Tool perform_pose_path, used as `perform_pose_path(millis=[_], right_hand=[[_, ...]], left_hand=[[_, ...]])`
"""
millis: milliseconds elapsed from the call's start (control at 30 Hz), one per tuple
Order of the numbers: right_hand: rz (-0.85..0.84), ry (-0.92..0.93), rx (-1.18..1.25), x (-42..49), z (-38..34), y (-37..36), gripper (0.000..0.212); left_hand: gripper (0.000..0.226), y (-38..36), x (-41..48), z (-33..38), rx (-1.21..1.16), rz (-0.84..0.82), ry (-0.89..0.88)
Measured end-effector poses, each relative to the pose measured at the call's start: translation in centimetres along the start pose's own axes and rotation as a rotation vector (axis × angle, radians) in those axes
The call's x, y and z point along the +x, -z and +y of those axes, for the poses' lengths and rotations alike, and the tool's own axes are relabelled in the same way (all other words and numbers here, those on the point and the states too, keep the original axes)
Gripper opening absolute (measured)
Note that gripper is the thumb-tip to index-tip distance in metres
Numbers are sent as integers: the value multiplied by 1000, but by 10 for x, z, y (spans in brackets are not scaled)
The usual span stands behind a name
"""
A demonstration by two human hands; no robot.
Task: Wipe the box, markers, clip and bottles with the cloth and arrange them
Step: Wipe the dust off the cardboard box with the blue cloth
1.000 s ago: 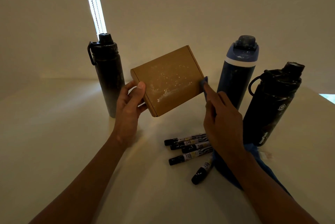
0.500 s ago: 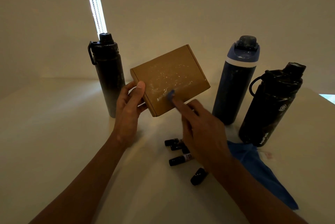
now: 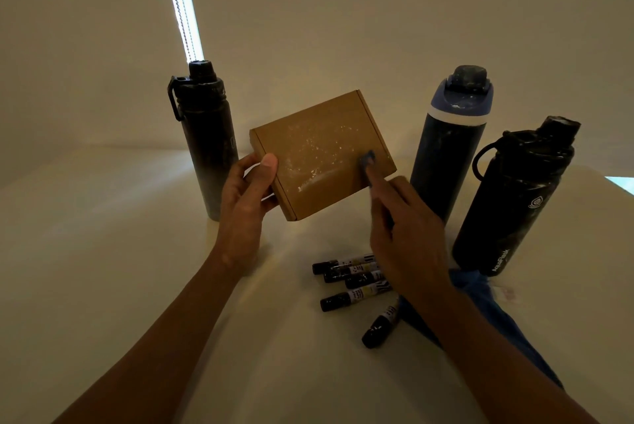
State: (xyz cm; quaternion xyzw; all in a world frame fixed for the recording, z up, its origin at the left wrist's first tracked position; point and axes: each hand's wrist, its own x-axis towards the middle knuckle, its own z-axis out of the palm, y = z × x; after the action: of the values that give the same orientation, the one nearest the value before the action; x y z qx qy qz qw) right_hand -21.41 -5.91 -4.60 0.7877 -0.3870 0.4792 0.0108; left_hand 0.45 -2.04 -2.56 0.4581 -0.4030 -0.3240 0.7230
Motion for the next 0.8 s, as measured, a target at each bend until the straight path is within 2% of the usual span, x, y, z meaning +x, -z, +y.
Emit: perform_pose_path(millis=[100,200,333,467,600,800], right_hand=[[-79,119,102,-9,-17,-18,49],[-129,194,68,-18,-39,-26,52],[-112,275,122,-25,-61,-33,33],[-36,385,76,-23,-58,-30,36],[-97,350,230,-23,-44,-25,25],[41,121,295,-12,-35,-18,29]], left_hand=[[60,-2,-1,-2,16,2,3],[60,-1,-2,-2,17,10,-1],[59,-3,-3,-2,4,9,7],[58,-5,-3,1,-1,9,0],[57,1,1,2,14,25,15],[63,2,1,-2,34,29,16]])
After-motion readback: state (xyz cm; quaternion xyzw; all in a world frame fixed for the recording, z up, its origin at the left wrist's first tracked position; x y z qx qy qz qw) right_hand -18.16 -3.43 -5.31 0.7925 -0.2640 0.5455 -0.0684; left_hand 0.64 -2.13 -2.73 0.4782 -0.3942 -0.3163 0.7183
